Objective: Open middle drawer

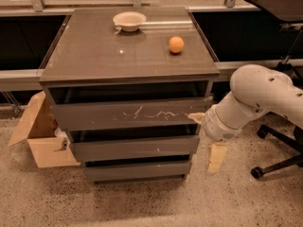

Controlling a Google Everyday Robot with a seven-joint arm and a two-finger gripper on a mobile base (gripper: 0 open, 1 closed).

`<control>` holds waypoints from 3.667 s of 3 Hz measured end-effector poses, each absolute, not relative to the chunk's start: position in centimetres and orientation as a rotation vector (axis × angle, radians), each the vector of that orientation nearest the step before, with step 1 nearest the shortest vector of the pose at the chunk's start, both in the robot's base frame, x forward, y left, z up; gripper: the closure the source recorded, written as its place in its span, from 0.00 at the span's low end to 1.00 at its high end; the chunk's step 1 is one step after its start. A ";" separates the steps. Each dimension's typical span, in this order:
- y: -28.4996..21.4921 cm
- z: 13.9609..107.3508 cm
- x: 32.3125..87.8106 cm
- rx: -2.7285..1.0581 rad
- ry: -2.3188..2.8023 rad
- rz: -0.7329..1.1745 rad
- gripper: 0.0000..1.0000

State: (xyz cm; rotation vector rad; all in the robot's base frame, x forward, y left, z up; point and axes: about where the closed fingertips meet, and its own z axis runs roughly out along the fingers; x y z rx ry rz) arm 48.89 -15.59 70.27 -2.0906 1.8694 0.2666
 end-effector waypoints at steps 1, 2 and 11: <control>-15.6 70.3 48.9 -2.091 1.869 0.267 0.00; -14.9 66.7 49.6 -2.131 1.814 0.277 0.00; -12.7 43.9 61.9 -2.101 1.647 0.398 0.00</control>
Offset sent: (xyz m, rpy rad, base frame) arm 0.0201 0.0165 -0.0894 0.0183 -0.0205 0.1183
